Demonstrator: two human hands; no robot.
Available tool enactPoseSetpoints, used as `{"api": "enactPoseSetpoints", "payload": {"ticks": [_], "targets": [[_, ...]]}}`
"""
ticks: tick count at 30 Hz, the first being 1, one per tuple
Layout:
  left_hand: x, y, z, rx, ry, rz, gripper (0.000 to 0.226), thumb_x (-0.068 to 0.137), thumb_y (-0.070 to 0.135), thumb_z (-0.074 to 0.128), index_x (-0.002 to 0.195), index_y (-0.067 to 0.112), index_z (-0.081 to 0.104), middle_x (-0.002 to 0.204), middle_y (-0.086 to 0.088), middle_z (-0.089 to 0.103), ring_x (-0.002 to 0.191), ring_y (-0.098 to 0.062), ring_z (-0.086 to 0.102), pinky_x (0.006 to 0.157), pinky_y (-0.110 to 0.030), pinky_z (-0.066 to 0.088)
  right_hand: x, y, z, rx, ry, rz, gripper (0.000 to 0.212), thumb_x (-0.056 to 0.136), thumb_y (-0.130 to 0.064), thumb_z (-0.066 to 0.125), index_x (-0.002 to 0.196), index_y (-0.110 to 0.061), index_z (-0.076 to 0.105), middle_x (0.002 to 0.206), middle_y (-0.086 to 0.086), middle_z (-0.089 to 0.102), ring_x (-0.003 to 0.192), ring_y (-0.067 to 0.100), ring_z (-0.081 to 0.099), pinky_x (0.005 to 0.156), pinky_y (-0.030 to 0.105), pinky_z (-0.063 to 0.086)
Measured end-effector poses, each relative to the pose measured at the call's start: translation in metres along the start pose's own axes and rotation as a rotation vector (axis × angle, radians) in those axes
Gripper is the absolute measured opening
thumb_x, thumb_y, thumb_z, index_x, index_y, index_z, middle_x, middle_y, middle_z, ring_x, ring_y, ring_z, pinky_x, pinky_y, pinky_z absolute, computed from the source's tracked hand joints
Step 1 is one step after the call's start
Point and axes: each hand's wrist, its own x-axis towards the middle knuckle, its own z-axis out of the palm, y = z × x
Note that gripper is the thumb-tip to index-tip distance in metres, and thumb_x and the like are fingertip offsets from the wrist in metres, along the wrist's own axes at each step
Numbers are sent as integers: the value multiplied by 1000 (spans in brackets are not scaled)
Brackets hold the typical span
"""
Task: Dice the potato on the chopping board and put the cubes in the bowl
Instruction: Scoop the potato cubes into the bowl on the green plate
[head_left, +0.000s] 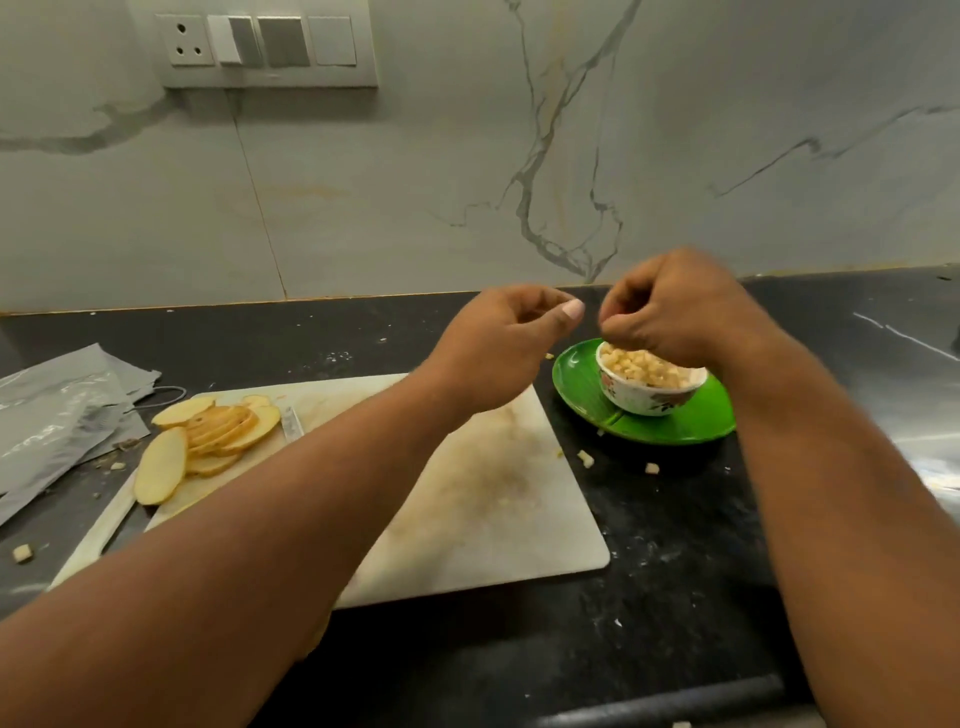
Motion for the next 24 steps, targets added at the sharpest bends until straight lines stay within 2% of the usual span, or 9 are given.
{"api": "enactPoseSetpoints", "payload": {"ticks": [2, 4, 8, 11, 13, 15, 17, 20, 24], "targets": [[16, 4, 13, 80, -4, 25, 15, 102, 28, 64, 109, 23, 76, 95, 2, 74, 86, -11, 67, 82, -33, 56, 5, 16, -11, -56, 20, 96, 10, 77, -13, 79, 71, -22, 77, 66, -4, 72, 69, 11, 70, 70, 31, 58], [30, 9, 27, 222, -78, 55, 16, 102, 21, 63, 109, 24, 76, 97, 8, 74, 87, -6, 66, 77, -23, 52, 7, 24, -14, -132, -49, 144, 14, 79, -13, 75, 75, -26, 78, 73, -5, 74, 75, 11, 69, 70, 29, 56], [48, 12, 46, 561, -240, 98, 31, 99, 11, 54, 111, 26, 78, 112, 4, 73, 104, -15, 65, 88, -30, 52, 10, 29, -12, -211, -163, 176, 24, 81, -5, 71, 83, -26, 81, 79, -3, 75, 78, 14, 70, 76, 33, 60], [54, 15, 54, 672, -315, 124, 35, 98, 9, 53, 113, 27, 78, 122, 2, 71, 111, -18, 63, 95, -33, 52, 13, 36, -18, -235, -134, 180, 27, 83, -3, 68, 82, -27, 80, 83, -4, 74, 79, 12, 67, 70, 30, 57], [58, 14, 55, 653, -330, 143, 35, 100, 9, 52, 116, 28, 77, 121, 4, 71, 110, -15, 62, 93, -28, 48, 14, 37, -19, -211, -108, 169, 29, 84, -5, 66, 78, -30, 78, 80, -7, 72, 76, 10, 65, 65, 26, 52], [61, 11, 55, 576, -330, 130, 35, 102, 7, 52, 117, 27, 76, 111, 8, 70, 105, -11, 61, 88, -22, 43, 13, 35, -19, -212, -132, 150, 30, 84, -4, 64, 82, -31, 77, 77, -8, 69, 76, 11, 64, 66, 26, 51], [61, 7, 53, 457, -313, 102, 34, 102, 5, 53, 117, 25, 76, 107, 12, 72, 103, -8, 63, 89, -21, 47, 13, 36, -18, -198, -108, 141, 30, 83, -2, 63, 81, -29, 75, 79, -6, 68, 79, 14, 64, 68, 27, 51], [56, 1, 44, 247, -235, 63, 23, 102, 9, 62, 114, 24, 76, 111, 8, 76, 107, -8, 70, 103, -32, 54, 18, 42, -15, -112, 83, 142, 26, 82, -3, 70, 73, -28, 70, 82, -4, 70, 79, 12, 65, 68, 26, 50], [36, -4, 17, 154, -127, 79, 17, 93, 15, 77, 104, 28, 76, 100, 7, 77, 93, -12, 73, 96, -35, 58, 15, 25, 3, -65, 176, 5, 18, 84, -11, 71, 77, -28, 69, 81, -6, 69, 76, 8, 63, 70, 25, 50]]}}
